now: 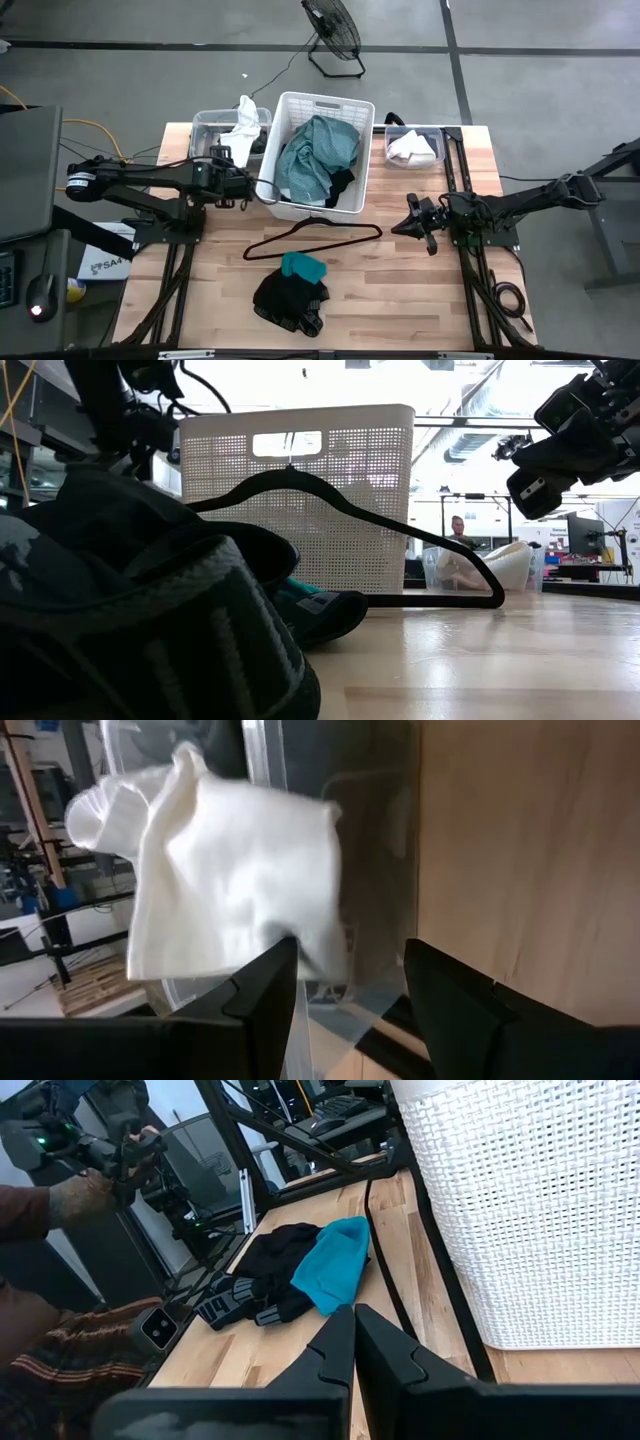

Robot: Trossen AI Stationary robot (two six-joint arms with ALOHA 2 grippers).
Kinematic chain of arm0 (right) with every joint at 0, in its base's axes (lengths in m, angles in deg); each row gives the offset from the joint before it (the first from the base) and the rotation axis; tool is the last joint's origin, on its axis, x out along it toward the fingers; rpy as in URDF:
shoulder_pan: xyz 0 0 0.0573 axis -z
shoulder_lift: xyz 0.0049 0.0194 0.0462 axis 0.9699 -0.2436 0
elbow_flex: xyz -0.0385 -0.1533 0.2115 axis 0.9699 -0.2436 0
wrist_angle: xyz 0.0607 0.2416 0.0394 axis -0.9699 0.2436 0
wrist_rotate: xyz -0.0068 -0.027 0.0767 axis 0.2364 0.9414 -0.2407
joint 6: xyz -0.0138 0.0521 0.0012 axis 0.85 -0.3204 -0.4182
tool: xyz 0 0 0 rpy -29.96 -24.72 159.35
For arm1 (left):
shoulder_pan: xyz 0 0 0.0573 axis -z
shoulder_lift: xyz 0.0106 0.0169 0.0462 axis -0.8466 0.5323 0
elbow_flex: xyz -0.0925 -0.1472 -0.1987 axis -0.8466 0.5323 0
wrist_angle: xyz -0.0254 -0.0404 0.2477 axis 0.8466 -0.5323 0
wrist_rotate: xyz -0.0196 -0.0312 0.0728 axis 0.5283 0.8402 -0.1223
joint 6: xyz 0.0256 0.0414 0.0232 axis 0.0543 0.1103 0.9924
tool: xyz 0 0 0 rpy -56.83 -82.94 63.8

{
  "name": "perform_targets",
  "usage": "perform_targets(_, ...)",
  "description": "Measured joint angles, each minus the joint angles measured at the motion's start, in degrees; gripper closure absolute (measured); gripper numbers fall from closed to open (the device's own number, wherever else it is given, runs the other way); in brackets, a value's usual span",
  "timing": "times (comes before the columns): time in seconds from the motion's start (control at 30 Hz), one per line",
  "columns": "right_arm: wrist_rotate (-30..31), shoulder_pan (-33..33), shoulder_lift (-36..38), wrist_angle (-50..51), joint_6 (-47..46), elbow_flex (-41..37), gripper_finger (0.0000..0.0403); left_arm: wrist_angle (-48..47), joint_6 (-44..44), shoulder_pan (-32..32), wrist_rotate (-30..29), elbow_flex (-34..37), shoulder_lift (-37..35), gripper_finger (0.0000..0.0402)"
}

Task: Pick & Place Cloths
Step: Put the white boxer short into the left transparent bin

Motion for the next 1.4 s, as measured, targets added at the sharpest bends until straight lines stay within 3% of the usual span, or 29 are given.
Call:
perform_targets(0.27, 0.1, 0.0, 0.0, 0.0, 0.0, 0.0, 0.0400, 2.9, 0.0, 0.0, -2.5, 0.0, 0.0, 0.0239)
perform_targets(0.57, 0.1, 0.0, 0.0, 0.0, 0.0, 0.0, 0.0400, 3.6, -1.6, -0.1, -5.3, 0.0, 0.0, 0.0389)
perform_targets(0.9, 0.1, 0.0, 0.0, 0.0, 0.0, 0.0, 0.0400, 3.4, -4.1, -0.5, -8.0, -1.4, -0.1, 0.0399)
perform_targets(1.1, 0.1, 0.0, 0.0, 0.0, 0.0, 0.0, 0.0400, 3.8, -6.8, -8.4, -7.4, -5.7, -0.2, 0.0400)
perform_targets(1.4, 0.1, 0.0, 0.0, 0.0, 0.0, 0.0, 0.0400, 12.2, -5.8, -27.6, 6.1, -7.7, -0.1, 0.0401)
